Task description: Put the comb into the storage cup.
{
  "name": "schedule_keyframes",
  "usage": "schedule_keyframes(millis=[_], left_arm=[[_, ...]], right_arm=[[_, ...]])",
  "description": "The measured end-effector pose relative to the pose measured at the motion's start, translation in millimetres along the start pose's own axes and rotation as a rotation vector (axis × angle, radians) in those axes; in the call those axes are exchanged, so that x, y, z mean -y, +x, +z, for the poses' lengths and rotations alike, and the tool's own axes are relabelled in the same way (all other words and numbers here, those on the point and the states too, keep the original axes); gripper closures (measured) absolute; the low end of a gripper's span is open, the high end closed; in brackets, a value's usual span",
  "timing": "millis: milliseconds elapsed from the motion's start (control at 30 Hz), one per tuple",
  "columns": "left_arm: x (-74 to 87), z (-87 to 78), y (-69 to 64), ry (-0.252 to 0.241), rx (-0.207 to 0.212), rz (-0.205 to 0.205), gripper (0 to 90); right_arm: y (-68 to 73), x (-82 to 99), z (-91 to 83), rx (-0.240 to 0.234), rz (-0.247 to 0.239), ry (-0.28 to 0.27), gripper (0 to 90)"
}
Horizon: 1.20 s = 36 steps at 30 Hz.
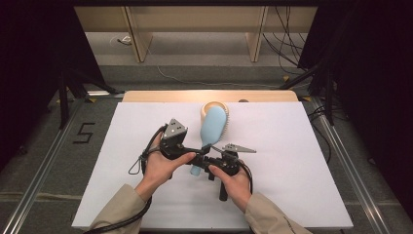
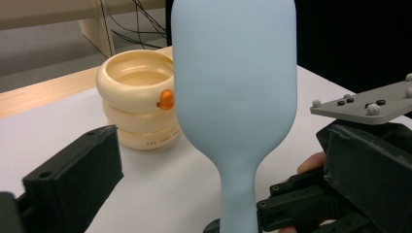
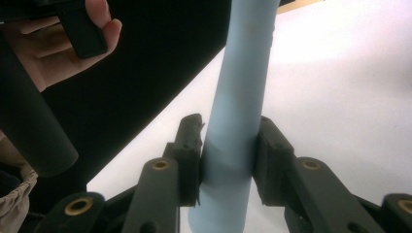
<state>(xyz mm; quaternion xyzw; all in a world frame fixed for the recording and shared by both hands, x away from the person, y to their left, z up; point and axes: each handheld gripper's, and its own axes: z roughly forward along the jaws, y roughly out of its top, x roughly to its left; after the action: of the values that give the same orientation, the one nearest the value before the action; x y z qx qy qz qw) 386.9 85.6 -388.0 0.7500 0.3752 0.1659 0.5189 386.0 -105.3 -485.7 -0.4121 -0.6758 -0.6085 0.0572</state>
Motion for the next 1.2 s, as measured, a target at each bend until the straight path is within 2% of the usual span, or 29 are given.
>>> schedule_keyframes(millis=[700,1067,1200], left_arm=[[-11.9,-5.7,1.2,-0.017,0.013,-0.002,0.0],[-28.2,2.2,-0.3,-0.01,0.029,-0.004,0.0],[-32.1,7.1,1.6,0.002,0.029,-0.019,0.0]], right_arm=[[-1.7,0.7,0.7,-0.008,0.013,0.007,67.7],[-1.3,0.9,1.9,-0.01,0.016,0.014,67.7],[-1.0,0.5,1.8,-0.012,0.016,0.011,67.7]])
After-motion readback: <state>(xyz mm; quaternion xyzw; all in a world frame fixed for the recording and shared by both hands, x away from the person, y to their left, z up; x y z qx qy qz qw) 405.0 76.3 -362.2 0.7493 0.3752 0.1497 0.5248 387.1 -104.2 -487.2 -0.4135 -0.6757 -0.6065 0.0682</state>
